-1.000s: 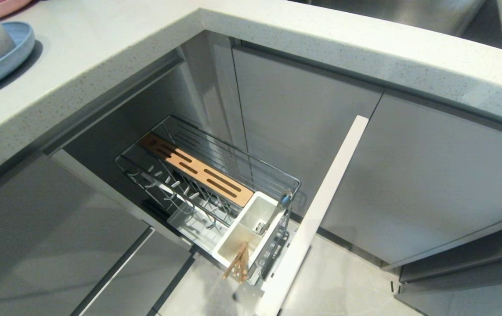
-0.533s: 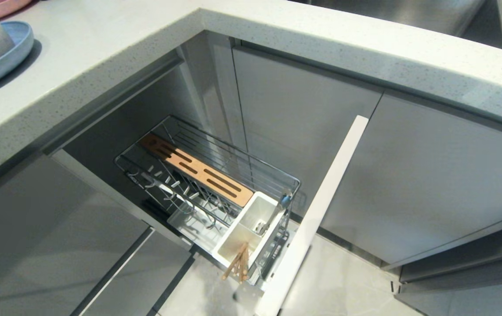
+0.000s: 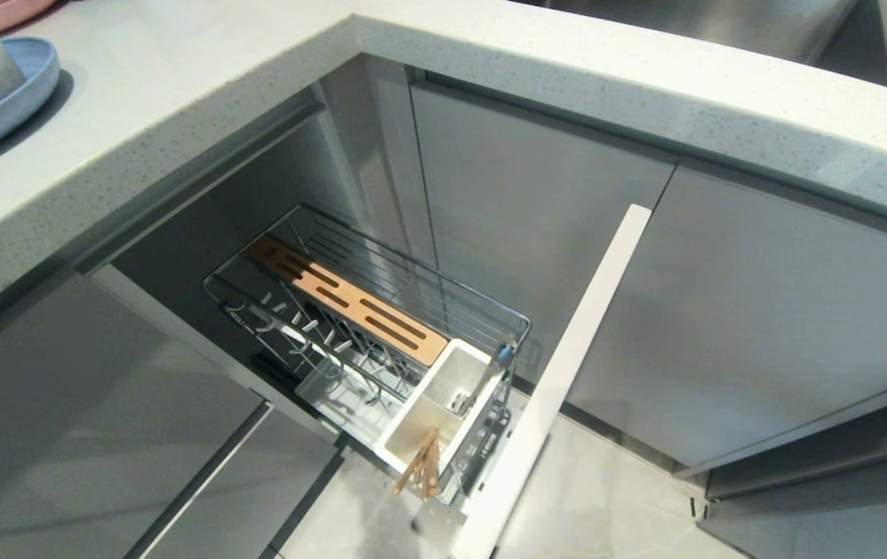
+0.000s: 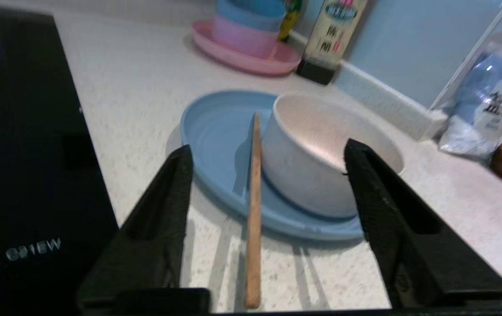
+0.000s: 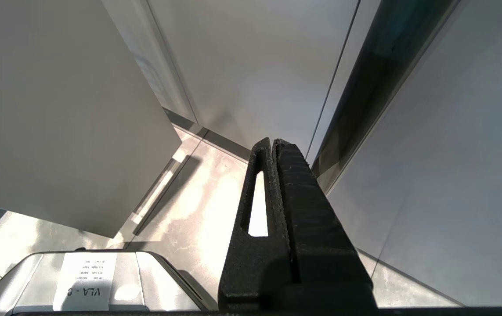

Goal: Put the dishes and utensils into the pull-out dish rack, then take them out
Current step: Take the chopsticks out of the cupboard

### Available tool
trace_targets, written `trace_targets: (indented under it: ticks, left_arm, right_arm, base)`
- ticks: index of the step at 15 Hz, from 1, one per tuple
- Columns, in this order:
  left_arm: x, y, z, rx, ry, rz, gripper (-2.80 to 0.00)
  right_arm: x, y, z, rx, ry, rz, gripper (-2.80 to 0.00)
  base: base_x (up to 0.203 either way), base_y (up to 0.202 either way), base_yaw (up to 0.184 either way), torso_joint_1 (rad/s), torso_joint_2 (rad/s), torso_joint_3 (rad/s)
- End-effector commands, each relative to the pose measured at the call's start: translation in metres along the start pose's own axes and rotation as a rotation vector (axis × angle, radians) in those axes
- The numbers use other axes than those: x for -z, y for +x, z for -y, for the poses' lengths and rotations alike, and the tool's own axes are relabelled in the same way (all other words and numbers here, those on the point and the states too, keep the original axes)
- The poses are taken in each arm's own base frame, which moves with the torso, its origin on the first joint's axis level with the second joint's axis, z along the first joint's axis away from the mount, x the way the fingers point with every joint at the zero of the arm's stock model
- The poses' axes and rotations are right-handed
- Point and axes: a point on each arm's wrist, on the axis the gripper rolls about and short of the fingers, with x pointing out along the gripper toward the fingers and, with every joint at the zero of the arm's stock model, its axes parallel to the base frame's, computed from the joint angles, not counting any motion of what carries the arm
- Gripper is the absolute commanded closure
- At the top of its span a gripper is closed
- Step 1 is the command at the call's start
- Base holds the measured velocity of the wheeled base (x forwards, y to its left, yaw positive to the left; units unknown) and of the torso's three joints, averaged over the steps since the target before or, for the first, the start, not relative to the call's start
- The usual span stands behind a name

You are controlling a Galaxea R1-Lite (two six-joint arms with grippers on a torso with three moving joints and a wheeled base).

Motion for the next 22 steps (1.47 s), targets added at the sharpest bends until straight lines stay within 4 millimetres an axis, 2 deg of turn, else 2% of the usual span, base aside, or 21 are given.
trace_targets:
  ticks: [1,2,3,7,8,10,12,14,17,22]
  left_arm:
    - [-0.019,-0.006,0.006,0.026,0.006,0.073,-2.8]
    - [-0.03,-0.009,0.01,0.041,0.012,0.111,-2.8]
    - [-0.041,-0.011,0.014,0.059,0.016,0.149,0.0]
    - [-0.093,-0.013,0.035,0.117,-0.009,0.258,0.0]
    - [-0.114,-0.013,0.044,0.138,-0.034,0.269,0.0]
    - [-0.143,-0.013,0.056,0.163,-0.13,0.21,0.0]
    - [-0.153,-0.005,0.064,0.157,-0.267,0.056,0.0]
    - [-0.141,0.003,0.071,0.184,-0.388,-0.139,0.0]
    - [-0.108,0.006,0.086,0.274,-0.442,-0.425,0.0]
    - [-0.046,-0.013,0.12,0.434,-0.362,-0.777,0.0]
  right_arm:
    - [0.0,0.0,0.0,0.0,0.0,0.003,0.0]
    - [0.0,0.0,0.0,0.0,0.0,0.004,0.0]
    - [0.0,0.0,0.0,0.0,0.0,0.003,0.0]
    - [0.001,0.0,0.0,0.0,0.0,0.003,0.0]
    - [0.001,0.0,0.0,0.0,0.0,0.003,0.0]
    - [0.001,0.0,0.0,0.0,0.0,0.003,0.0]
    - [0.0,0.0,0.0,0.001,0.0,0.003,0.0]
    - [0.0,0.0,0.0,0.0,0.0,0.003,0.0]
    - [0.0,0.0,0.0,-0.001,0.0,0.004,0.0]
    - [0.001,0.0,0.0,0.0,0.0,0.003,0.0]
  base:
    - [0.0,0.0,0.0,0.0,0.0,0.0]
    - [0.0,0.0,0.0,0.0,0.0,0.0]
    - [0.0,0.0,0.0,0.0,0.0,0.0]
    - [0.0,0.0,0.0,0.0,0.0,0.0]
    - [0.0,0.0,0.0,0.0,0.0,0.0]
    - [0.0,0.0,0.0,0.0,0.0,0.0]
    - [0.0,0.0,0.0,0.0,0.0,0.0]
    - [0.0,0.0,0.0,0.0,0.0,0.0]
    - [0.0,0.0,0.0,0.0,0.0,0.0]
    - [0.0,0.0,0.0,0.0,0.0,0.0]
